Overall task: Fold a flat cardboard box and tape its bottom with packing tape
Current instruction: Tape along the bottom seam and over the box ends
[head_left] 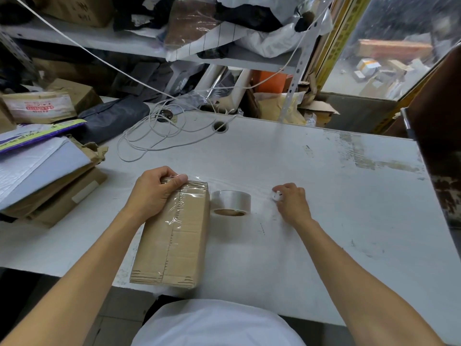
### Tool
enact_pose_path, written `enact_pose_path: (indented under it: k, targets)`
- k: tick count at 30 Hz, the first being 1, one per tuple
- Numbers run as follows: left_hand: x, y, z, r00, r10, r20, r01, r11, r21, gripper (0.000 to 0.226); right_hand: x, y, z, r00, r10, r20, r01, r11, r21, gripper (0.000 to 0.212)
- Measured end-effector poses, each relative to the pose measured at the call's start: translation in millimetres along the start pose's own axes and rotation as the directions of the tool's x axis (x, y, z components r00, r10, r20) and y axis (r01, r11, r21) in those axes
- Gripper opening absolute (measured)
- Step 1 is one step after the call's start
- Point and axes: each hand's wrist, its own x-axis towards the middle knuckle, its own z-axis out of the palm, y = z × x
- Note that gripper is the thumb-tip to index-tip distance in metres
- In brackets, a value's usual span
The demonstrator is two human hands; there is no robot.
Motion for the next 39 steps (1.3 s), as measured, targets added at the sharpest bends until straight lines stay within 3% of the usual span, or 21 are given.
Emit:
enact_pose_path:
  k: [5,7,8,9,10,11,12,14,18,22,28,34,39]
  targets:
    - [0,0,0,1.0,-0.002,-0.003,0.002,1.0,-0.006,0.027,-2,2,-7,0.999,0.039,-0.025,-0.039,0.999,-0.01,0.032]
    - [0,1,0,1.0,-0.004,-0.003,0.004,1.0,-0.002,0.027,-9,-8,-14,0.992,0.097,-0.075,-0.074,0.963,0.26,0.031]
    - [0,1,0,1.0,-0.005,-0.003,0.005,1.0,0.001,0.027,-14,-18,-20,0.987,0.143,-0.077,-0.085,0.859,0.505,0.03]
    - [0,2,0,1.0,-0.005,-0.002,0.005,1.0,0.002,0.027,-21,-31,-27,0.987,0.158,-0.041,-0.073,0.652,0.755,0.027]
    - [0,2,0,1.0,-0.006,-0.001,0.006,1.0,0.001,0.027,-29,-44,-35,0.993,0.115,0.015,-0.057,0.375,0.925,0.023]
    - [-1,2,0,1.0,-0.009,0.0,0.009,1.0,-0.001,0.027,-37,-56,-40,0.998,0.033,0.05,-0.054,0.127,0.99,0.02]
    - [-1,3,0,1.0,-0.011,0.001,0.011,1.0,-0.001,0.027,-44,-65,-43,0.998,-0.04,0.058,-0.059,-0.028,0.998,0.021]
    - [-1,3,0,1.0,-0.011,-0.001,0.011,1.0,-0.002,0.027,-55,-80,-45,0.99,-0.131,0.052,-0.07,-0.142,0.987,0.027]
    - [-2,3,0,1.0,-0.014,-0.001,0.014,1.0,-0.008,0.026,-63,-98,-43,0.986,-0.158,0.058,-0.079,-0.131,0.988,0.032]
    - [-2,3,0,1.0,-0.009,-0.013,0.009,1.0,-0.002,0.024,-65,-108,-42,0.992,-0.088,0.089,-0.093,-0.039,0.995,0.025]
    - [-2,3,1,1.0,-0.015,-0.019,0.015,1.0,-0.008,0.023,-66,-122,-32,0.995,0.093,0.034,-0.051,0.187,0.981,0.017]
    - [-2,3,0,1.0,-0.024,-0.013,0.024,1.0,-0.012,0.024,-75,-131,-20,0.993,0.07,-0.095,0.041,0.552,0.833,0.006]
    - [-2,5,2,1.0,-0.027,-0.011,0.027,1.0,-0.011,0.024,-76,-131,-16,0.993,0.008,-0.119,0.078,0.709,0.7,0.008]
